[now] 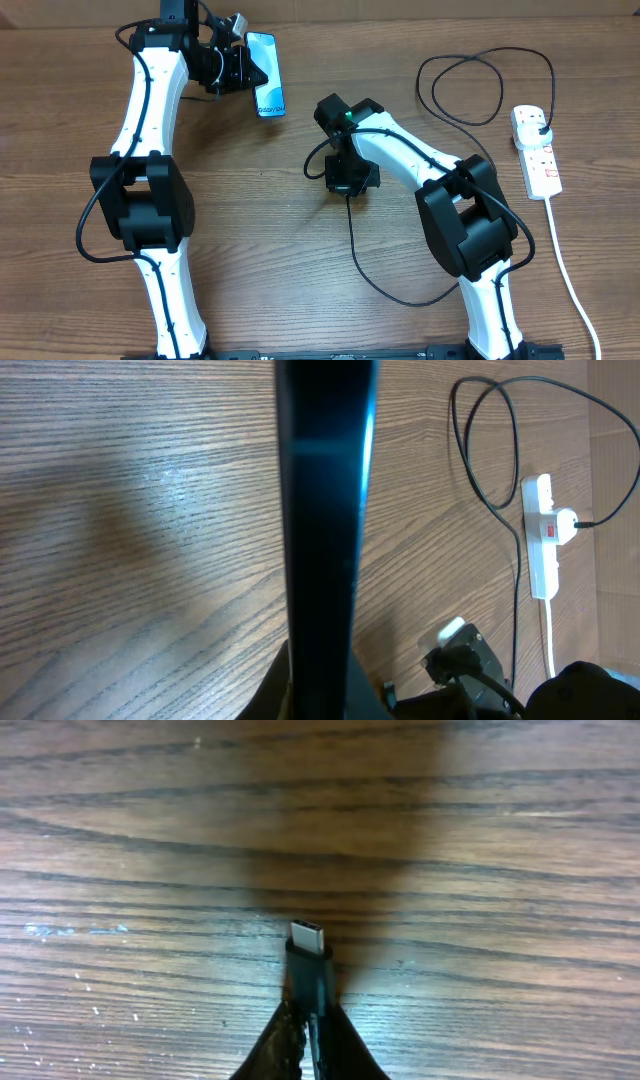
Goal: Plug charger to phone and switch on socket
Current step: 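Raise the USB-C tip with the right gripper to the phone's bottom edge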
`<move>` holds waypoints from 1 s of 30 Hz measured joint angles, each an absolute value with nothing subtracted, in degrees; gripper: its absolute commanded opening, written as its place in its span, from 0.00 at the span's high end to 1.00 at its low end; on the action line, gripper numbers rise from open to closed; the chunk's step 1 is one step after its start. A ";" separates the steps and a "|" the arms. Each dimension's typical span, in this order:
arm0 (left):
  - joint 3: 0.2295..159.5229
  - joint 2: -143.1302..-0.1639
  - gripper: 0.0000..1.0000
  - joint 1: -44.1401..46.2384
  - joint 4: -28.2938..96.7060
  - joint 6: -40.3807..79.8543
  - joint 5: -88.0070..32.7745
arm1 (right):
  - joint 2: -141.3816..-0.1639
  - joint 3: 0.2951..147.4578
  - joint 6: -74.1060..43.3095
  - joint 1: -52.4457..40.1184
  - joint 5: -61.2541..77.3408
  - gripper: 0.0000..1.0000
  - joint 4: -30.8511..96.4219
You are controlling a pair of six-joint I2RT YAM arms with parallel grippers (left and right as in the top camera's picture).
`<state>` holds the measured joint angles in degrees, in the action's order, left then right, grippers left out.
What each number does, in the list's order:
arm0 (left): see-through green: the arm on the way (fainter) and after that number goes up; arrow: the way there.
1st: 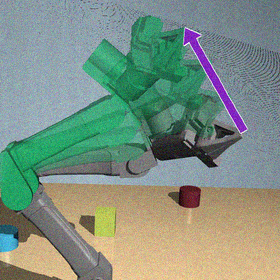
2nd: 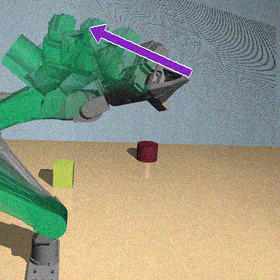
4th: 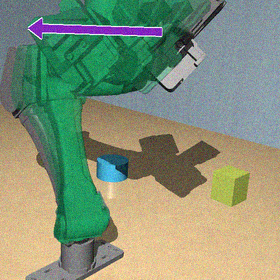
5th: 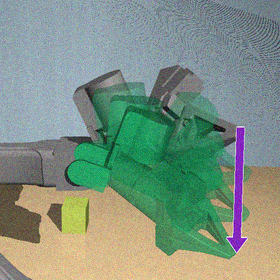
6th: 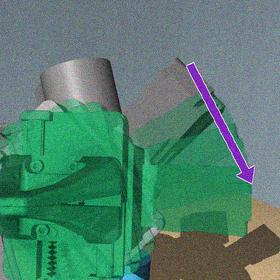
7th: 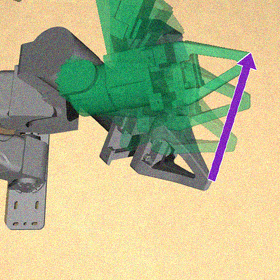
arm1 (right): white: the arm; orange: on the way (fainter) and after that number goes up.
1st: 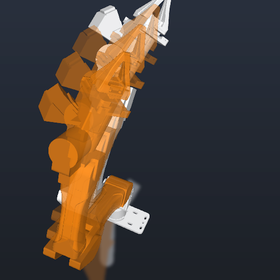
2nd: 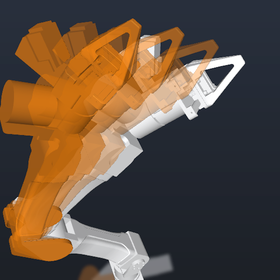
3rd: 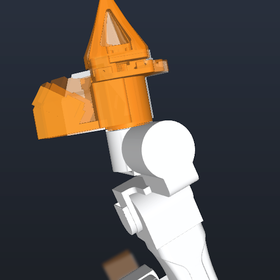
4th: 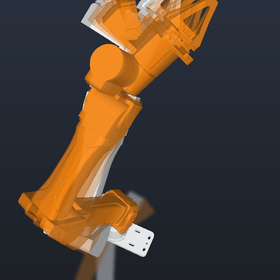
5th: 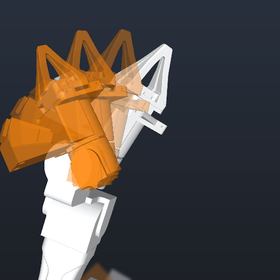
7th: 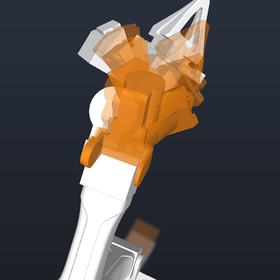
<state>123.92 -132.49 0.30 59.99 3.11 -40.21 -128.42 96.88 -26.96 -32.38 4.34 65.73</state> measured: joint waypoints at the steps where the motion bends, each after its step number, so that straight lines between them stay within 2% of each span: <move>1: 123.92 -132.49 0.96 0.30 59.99 3.11 -40.21 | -128.42 96.88 -26.98 -32.38 4.45 0.92 65.69; 4: 123.92 -132.49 0.96 0.30 59.99 3.11 -40.18 | -128.42 96.88 -26.96 -32.40 4.47 0.96 65.63; 12: 123.92 -132.49 0.96 0.30 59.99 2.90 -40.45 | -128.49 97.19 -26.04 -32.23 4.93 0.96 65.71; 24: 123.92 -132.49 0.96 0.30 59.64 -9.65 -60.45 | -129.69 99.11 -11.14 -25.58 23.20 0.96 62.26; 30: 123.92 -132.49 0.96 0.30 56.73 -12.29 -69.65 | -123.57 99.11 -7.16 -24.80 28.80 0.96 60.40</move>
